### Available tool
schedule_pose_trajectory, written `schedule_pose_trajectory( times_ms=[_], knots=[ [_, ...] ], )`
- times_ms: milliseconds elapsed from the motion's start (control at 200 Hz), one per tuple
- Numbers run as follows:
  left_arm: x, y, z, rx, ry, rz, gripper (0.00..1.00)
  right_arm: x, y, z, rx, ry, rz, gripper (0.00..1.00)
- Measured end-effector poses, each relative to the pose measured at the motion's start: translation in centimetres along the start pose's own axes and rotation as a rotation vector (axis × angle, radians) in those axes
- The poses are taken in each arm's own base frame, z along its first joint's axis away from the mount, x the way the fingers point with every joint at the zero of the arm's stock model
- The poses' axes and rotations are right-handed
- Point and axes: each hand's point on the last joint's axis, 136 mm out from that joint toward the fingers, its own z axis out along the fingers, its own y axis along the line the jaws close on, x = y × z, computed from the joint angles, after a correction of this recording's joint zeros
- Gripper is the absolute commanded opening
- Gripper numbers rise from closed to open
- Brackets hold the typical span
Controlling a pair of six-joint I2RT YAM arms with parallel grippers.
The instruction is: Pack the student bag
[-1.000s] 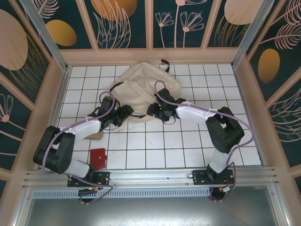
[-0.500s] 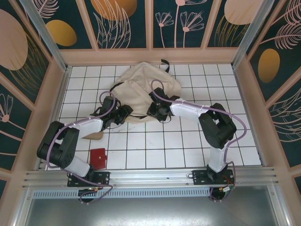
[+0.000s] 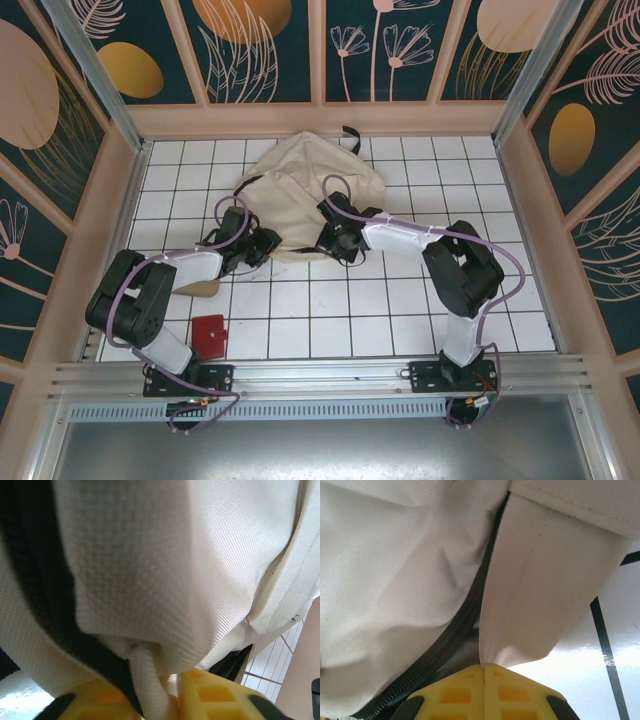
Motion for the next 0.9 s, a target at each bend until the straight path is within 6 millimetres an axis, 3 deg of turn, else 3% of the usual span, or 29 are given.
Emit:
schedule_pose_trajectory(
  times_ms=[150, 300, 395, 530, 701, 816, 901],
  knots=[
    [0.0, 0.0, 0.0, -0.001, -0.002, 0.005, 0.0, 0.2, -0.3, 0.6, -0.016, -0.001, 0.006, 0.01],
    [-0.1, 0.3, 0.0, -0.011, -0.011, 0.001, 0.0, 0.1, -0.4, 1.0, -0.035, -0.008, 0.007, 0.02],
    [0.0, 0.8, 0.0, -0.022, -0.017, 0.001, 0.0, 0.2, -0.3, 1.2, -0.059, 0.004, 0.008, 0.11],
    [0.0, 0.9, -0.1, -0.024, -0.021, 0.0, 0.0, 0.4, -0.3, 1.1, -0.078, 0.016, -0.063, 0.33],
    [0.0, 0.9, -0.1, -0.024, -0.021, 0.005, 0.0, 0.1, 1.5, -2.2, -0.174, -0.013, -0.271, 0.48],
    [0.0, 0.8, -0.2, -0.023, -0.021, 0.009, 0.0, 0.3, 3.9, -5.0, -0.285, -0.015, -0.438, 0.49],
    [-0.1, 0.8, -0.2, -0.021, -0.022, 0.012, 0.0, 0.5, 5.2, -5.7, -0.343, 0.0, -0.529, 0.49]
  ],
)
